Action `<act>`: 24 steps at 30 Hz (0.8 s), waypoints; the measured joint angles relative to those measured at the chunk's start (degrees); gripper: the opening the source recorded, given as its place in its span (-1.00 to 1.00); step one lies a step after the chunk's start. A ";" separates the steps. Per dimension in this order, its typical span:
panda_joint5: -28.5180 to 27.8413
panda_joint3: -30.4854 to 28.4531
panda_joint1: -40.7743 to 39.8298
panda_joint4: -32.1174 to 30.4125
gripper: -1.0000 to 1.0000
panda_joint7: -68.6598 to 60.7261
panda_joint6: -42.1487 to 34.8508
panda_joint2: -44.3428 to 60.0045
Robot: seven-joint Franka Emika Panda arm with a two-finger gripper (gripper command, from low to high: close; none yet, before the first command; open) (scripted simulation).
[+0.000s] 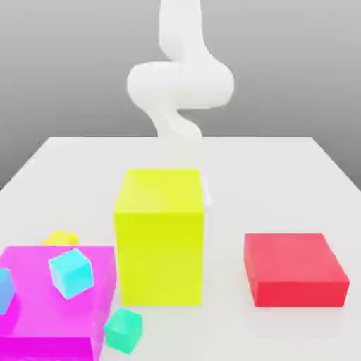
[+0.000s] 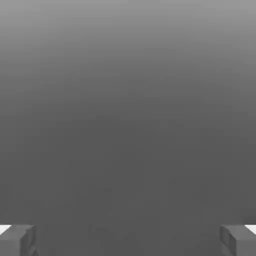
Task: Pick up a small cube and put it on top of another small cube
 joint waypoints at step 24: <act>-16.07 -12.10 -18.56 -18.15 0.00 -6.34 16.65 26.80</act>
